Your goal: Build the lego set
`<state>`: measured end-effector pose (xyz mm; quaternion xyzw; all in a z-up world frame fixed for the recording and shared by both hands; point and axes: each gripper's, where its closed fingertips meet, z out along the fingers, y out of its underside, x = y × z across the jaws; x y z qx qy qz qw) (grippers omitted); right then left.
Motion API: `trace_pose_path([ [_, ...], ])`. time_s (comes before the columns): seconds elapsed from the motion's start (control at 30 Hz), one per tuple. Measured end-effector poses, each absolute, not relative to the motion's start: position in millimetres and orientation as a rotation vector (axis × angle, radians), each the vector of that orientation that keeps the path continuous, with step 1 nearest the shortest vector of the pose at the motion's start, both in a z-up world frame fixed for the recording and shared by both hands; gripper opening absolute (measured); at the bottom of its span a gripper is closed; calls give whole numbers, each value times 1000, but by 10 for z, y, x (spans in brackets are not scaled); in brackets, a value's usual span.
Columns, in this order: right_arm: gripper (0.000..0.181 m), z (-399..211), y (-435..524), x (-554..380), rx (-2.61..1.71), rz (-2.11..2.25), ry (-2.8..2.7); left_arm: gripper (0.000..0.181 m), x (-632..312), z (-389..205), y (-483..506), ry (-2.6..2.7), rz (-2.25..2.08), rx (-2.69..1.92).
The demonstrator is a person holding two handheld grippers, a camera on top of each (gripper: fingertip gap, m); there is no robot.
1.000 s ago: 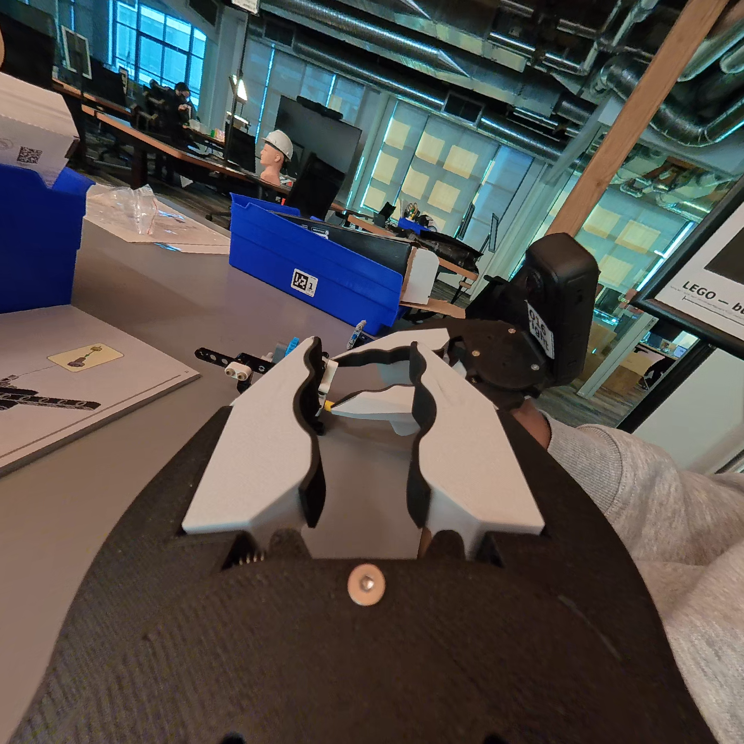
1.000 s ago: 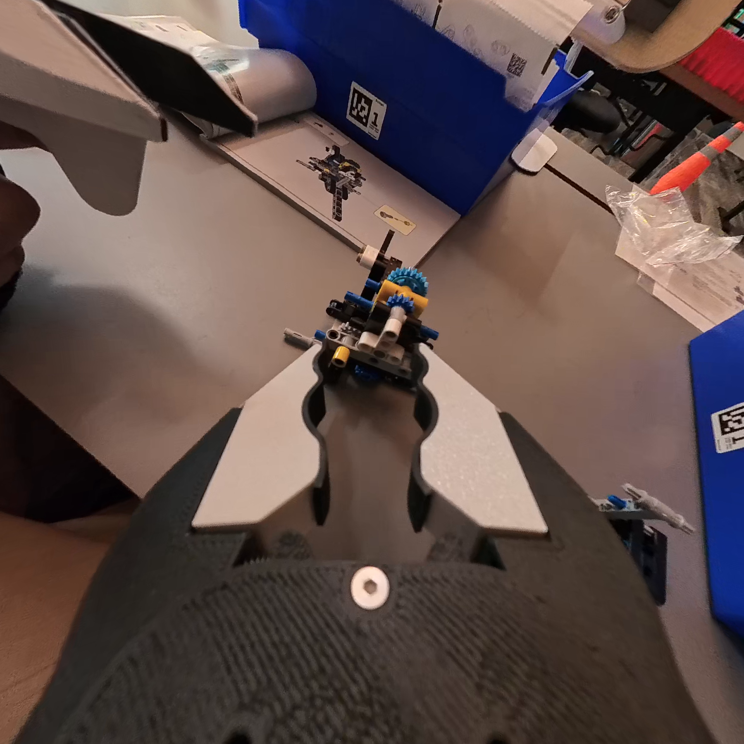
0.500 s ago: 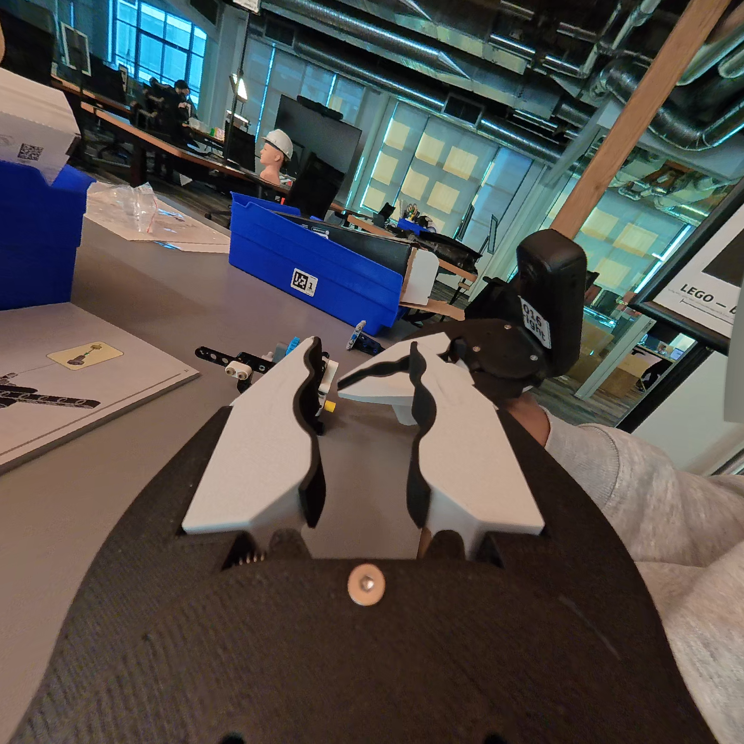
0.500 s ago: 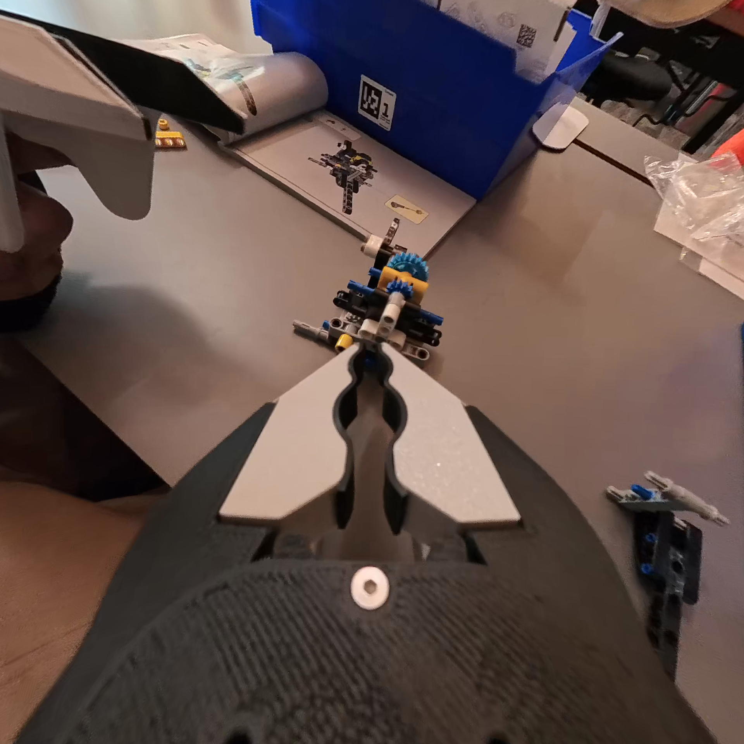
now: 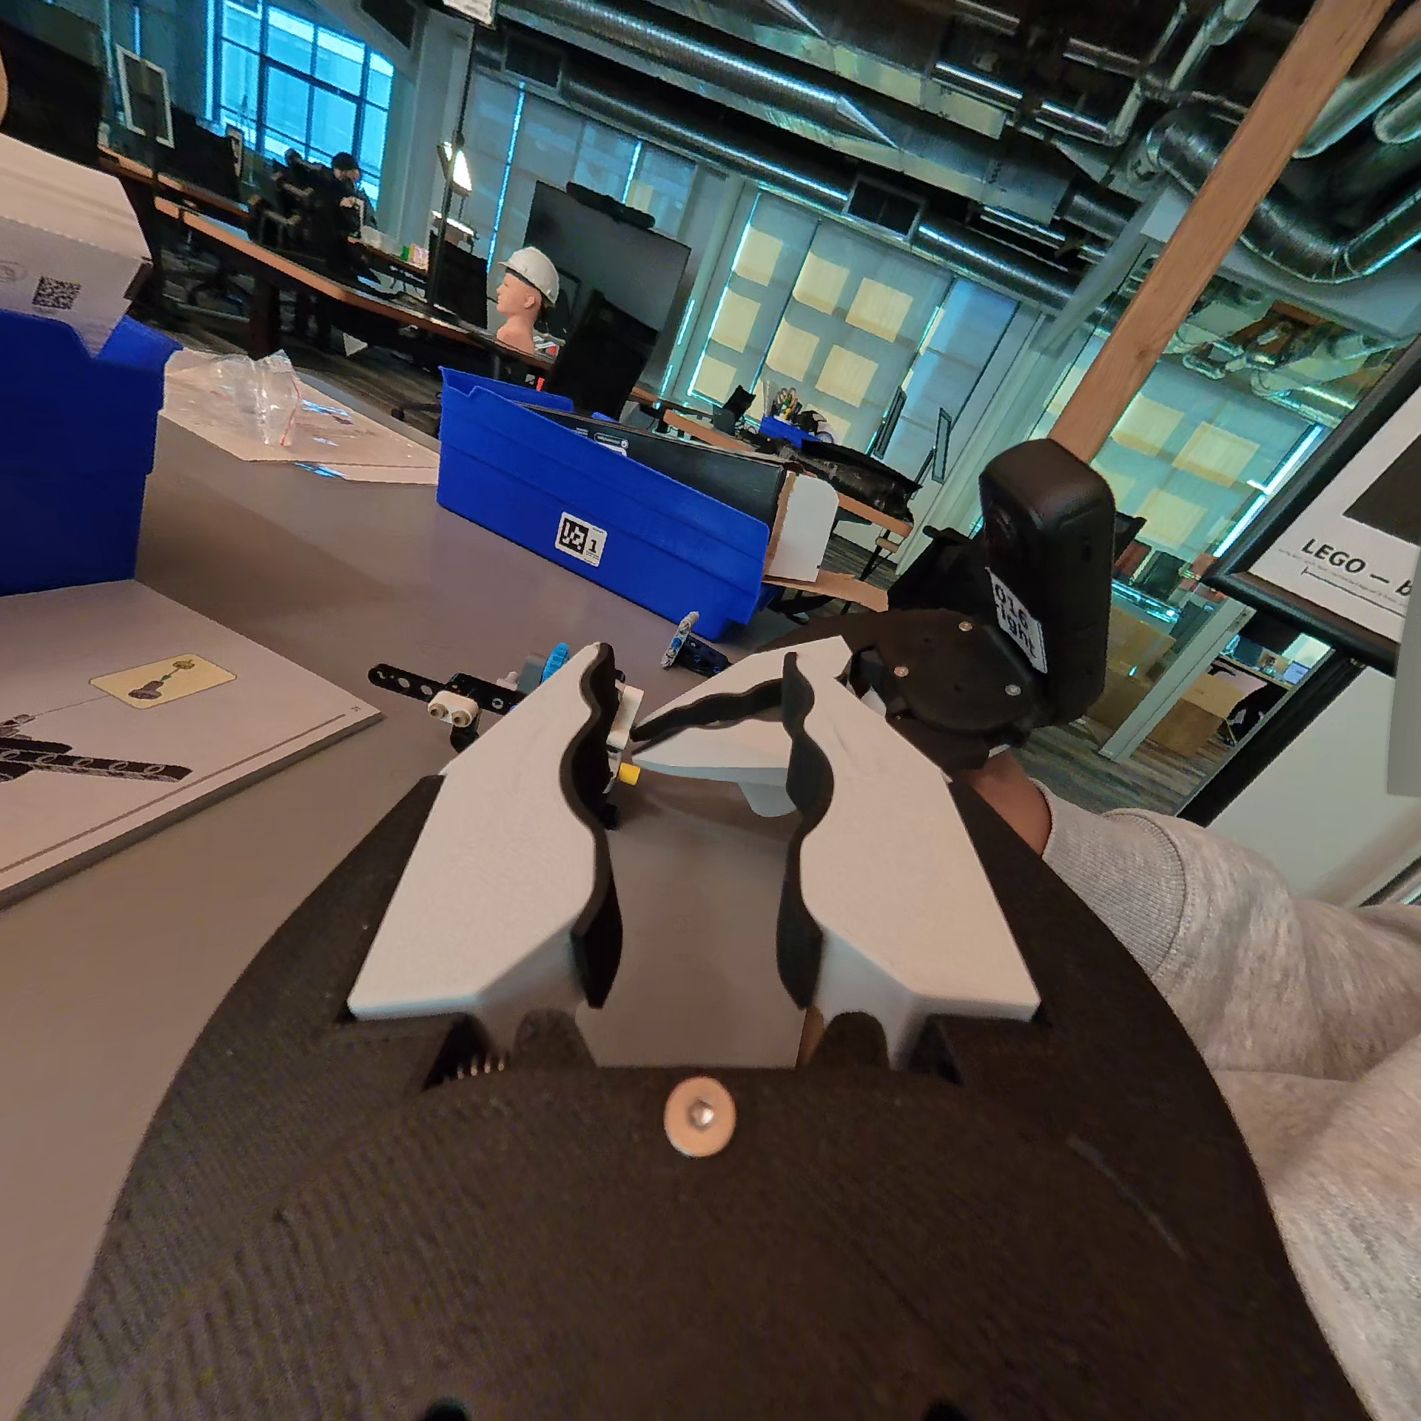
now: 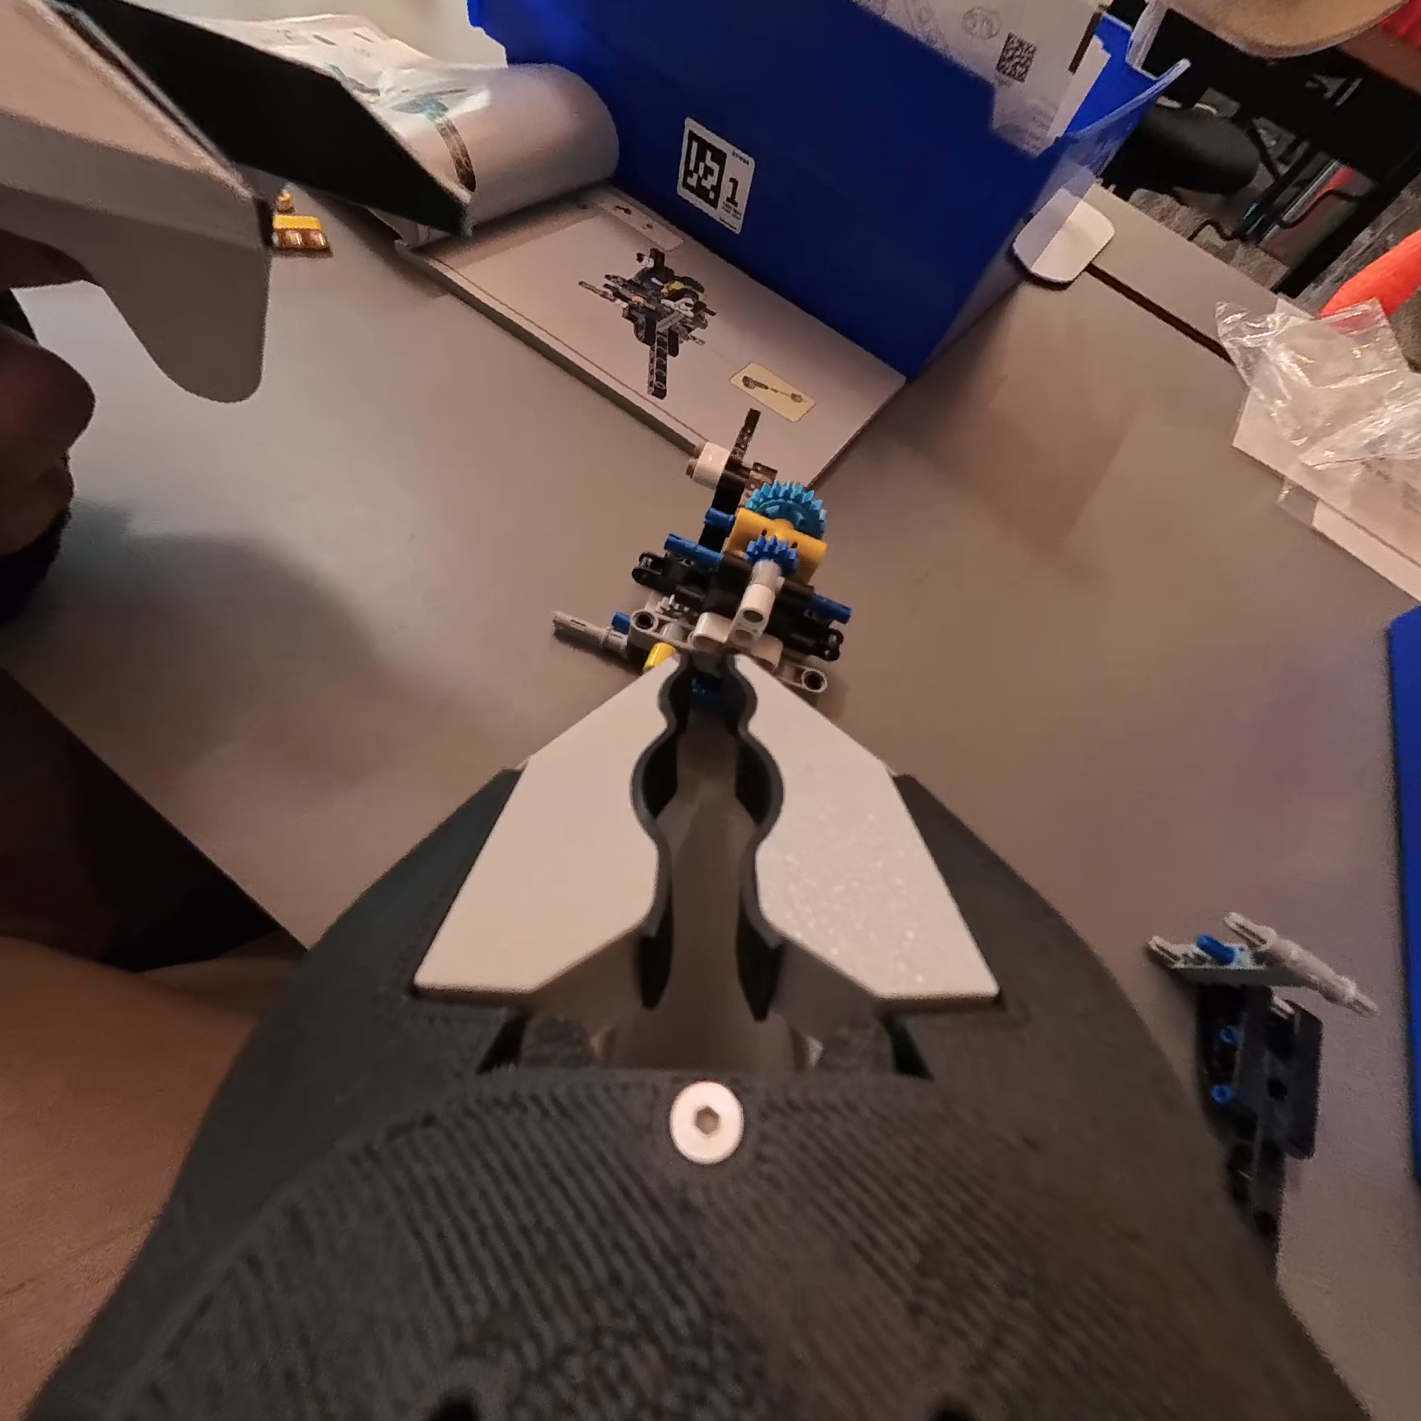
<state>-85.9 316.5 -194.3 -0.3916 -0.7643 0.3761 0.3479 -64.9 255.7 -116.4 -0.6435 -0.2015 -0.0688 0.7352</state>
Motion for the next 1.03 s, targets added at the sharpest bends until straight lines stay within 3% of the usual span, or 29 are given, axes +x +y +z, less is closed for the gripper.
trace_pose_path([
  [0.33,12,-1896,3418,-850,-1114,989,-1914,40,-657,-1164,2554,-447,-157,-1411],
  [0.53,39,-1984,3517,-891,-1228,1026,-1912,40,-661,-1163,2552,-449,-160,-1409],
  [1.03,40,-2056,3664,-893,-1346,1020,-1878,41,-812,-1348,2558,-505,-61,-1574],
])
